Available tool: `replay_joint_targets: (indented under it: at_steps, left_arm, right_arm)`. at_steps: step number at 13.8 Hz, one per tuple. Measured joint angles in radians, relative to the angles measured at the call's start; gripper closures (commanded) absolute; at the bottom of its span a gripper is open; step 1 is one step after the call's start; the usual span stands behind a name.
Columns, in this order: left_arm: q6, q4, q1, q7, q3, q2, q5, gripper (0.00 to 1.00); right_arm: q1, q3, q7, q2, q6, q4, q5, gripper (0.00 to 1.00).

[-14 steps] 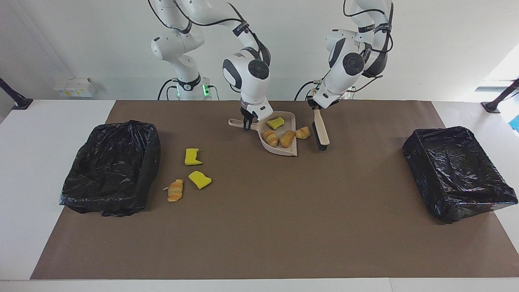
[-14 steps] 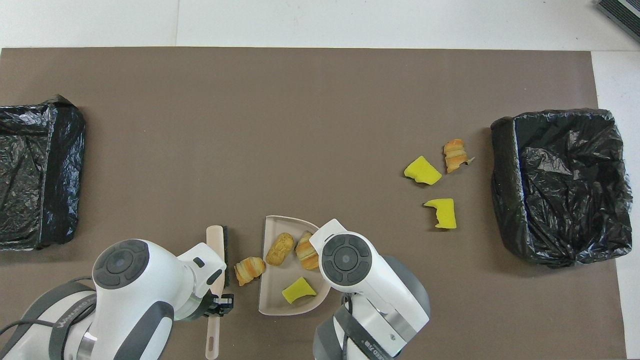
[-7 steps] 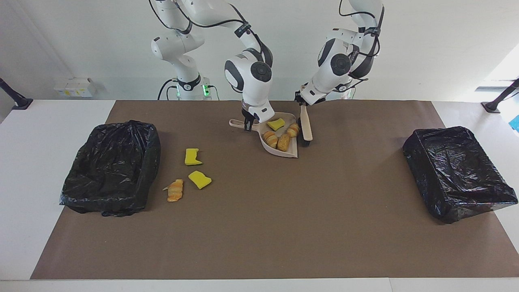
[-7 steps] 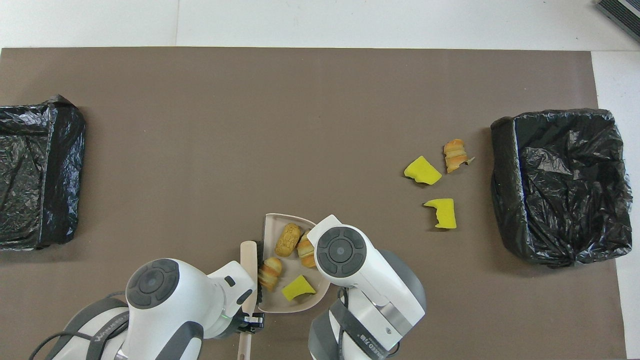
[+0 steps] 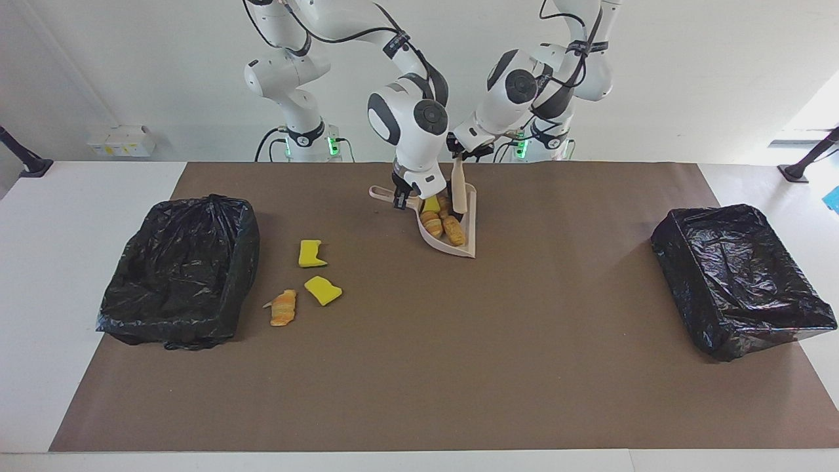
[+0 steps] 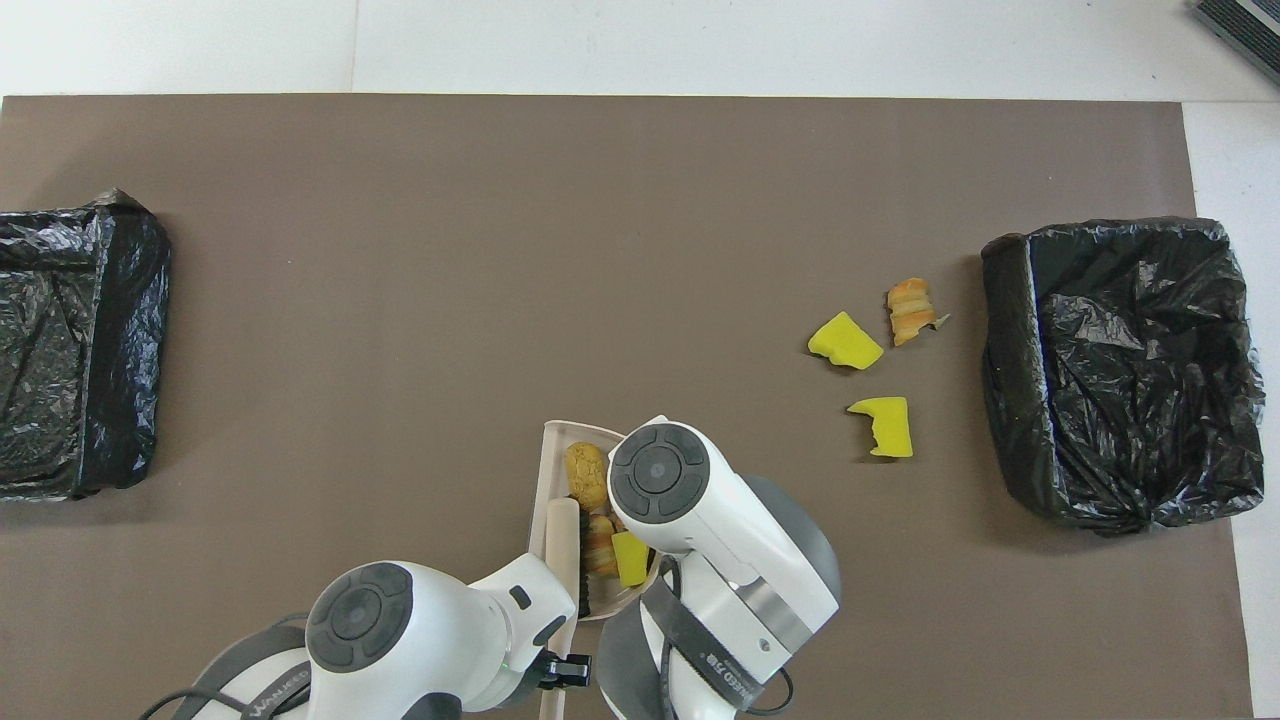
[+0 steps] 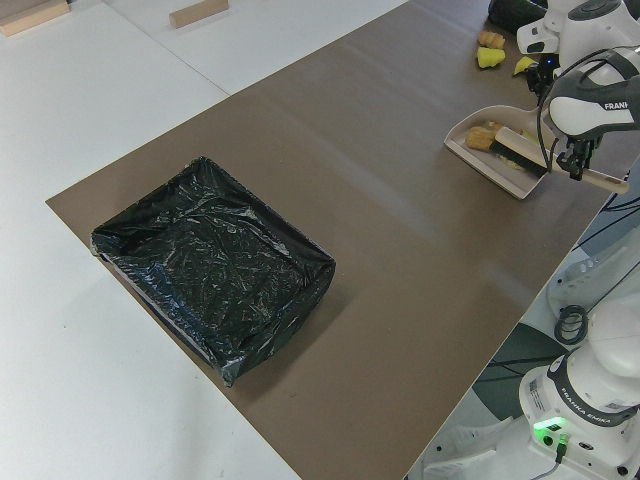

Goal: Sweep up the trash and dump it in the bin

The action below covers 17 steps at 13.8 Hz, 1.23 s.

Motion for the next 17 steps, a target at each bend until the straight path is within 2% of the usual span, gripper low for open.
replay_joint_targets:
  at_steps: [6, 9, 12, 17]
  left_arm:
    - [-0.051, 0.049, 0.24, 0.017, 0.011, 0.003, 0.128, 1.0]
    - [-0.092, 0.098, 0.278, 0.018, 0.01, 0.003, 0.15, 1.0]
    - [-0.137, 0.148, 0.327, 0.018, 0.01, 0.005, 0.2, 1.0]
    - [-0.159, 0.217, 0.419, 0.036, 0.01, 0.062, 0.296, 1.0]
  right_arm:
    - [0.0, 0.0, 0.014, 0.012, 0.01, 0.008, 0.0, 1.0]
    - [0.0, 0.0, 0.028, 0.013, 0.013, 0.008, 0.002, 1.0]
    - [-0.001, 0.001, 0.079, 0.013, 0.072, 0.008, 0.004, 1.0]
    - [-0.064, -0.003, 0.053, 0.004, 0.091, 0.022, 0.009, 1.0]
